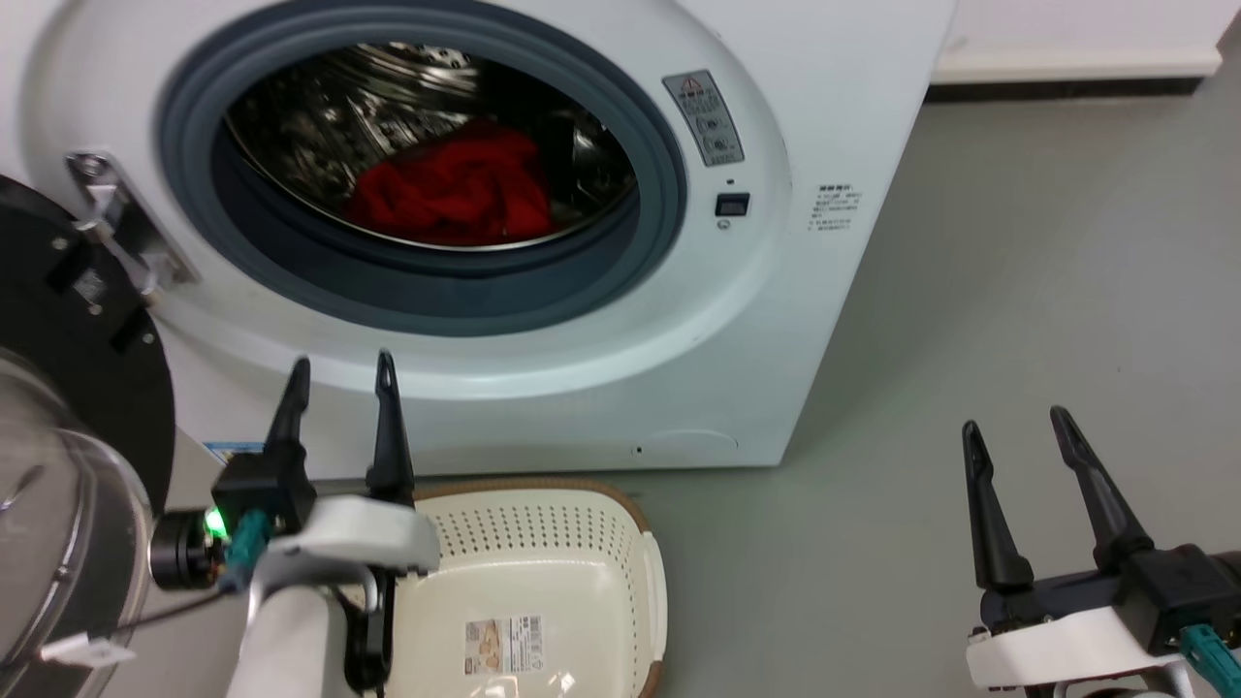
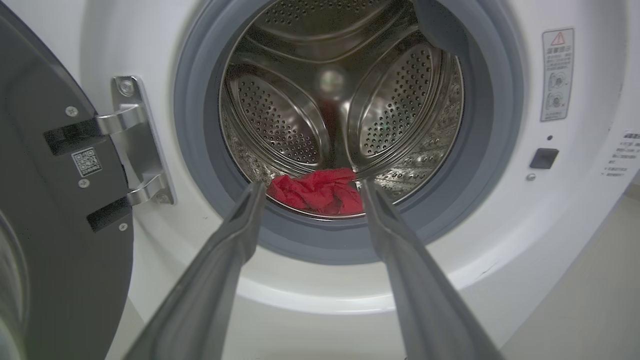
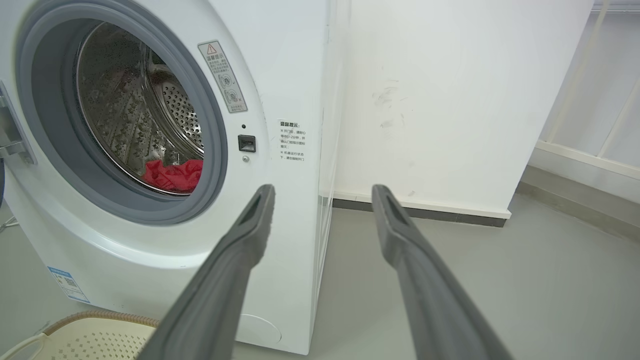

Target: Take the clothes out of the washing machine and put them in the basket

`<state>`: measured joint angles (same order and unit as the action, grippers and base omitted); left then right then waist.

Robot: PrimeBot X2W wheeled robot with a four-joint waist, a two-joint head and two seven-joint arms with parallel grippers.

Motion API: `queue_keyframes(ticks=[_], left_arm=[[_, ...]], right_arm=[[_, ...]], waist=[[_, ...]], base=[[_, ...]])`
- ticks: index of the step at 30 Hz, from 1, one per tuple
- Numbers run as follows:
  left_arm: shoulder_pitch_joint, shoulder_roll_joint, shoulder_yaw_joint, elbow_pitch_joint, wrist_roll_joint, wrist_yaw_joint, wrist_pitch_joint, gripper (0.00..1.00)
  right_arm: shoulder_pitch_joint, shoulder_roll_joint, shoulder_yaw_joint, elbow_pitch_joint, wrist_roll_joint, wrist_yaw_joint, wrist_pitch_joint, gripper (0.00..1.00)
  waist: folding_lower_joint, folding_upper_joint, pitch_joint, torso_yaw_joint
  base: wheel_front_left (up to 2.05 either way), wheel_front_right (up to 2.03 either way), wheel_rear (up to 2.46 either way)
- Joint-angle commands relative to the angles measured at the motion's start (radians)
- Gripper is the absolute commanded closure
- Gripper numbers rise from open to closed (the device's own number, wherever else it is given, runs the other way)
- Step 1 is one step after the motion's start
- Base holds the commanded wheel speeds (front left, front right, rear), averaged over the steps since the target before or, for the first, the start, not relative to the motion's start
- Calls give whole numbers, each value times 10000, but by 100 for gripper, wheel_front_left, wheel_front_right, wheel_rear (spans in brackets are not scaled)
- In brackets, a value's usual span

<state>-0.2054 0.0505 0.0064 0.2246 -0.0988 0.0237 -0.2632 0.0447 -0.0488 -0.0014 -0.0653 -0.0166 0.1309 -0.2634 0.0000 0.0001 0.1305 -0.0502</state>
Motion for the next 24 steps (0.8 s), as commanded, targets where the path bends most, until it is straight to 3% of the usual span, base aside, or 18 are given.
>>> queue_keyframes(ticks=[1,11,24], left_arm=[[-229,30,60,109,71,-56,-25,0],[-3806,612,477,2039,467,-593,-25,0],[-8094,1984,462,5024,917,-652,-26,0]], right_arm=[[-145,-28,8,-41,80,-5,-21,0],[-1296,-22,113,-380,280,-5,-21,0],[-2711,-13,116,-907,927,-5,-21,0]], waist=[[0,-1,426,-241],[0,-1,2545,-833],[0,-1,4900,-2011]], base=[[0,0,0],[0,0,0],[0,0,0]])
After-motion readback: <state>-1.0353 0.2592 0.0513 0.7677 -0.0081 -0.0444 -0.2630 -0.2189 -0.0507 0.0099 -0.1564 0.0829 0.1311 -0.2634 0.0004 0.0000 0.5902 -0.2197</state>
